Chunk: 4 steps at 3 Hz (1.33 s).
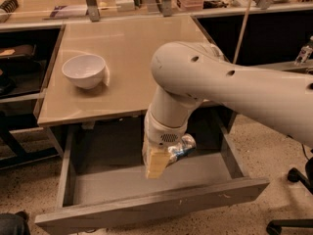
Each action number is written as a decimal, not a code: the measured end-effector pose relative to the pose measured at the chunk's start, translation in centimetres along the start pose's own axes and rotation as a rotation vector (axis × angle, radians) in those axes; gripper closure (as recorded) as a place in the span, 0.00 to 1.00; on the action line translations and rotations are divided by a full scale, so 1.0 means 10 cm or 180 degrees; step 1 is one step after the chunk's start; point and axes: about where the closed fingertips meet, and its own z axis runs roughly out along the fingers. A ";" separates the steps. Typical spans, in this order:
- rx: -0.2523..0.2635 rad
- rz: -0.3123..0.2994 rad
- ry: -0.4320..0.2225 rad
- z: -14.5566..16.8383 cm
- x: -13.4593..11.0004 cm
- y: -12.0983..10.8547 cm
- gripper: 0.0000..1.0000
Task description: Place redbull can into top drawer
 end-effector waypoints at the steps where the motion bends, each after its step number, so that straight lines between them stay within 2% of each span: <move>1: 0.0001 0.0028 -0.0084 0.17 0.01 -0.08 1.00; 4: -0.0037 0.0195 -0.0261 0.75 0.08 -0.31 1.00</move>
Offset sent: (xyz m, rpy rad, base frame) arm 0.0308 0.0097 -0.0530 0.0659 0.0182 -0.0356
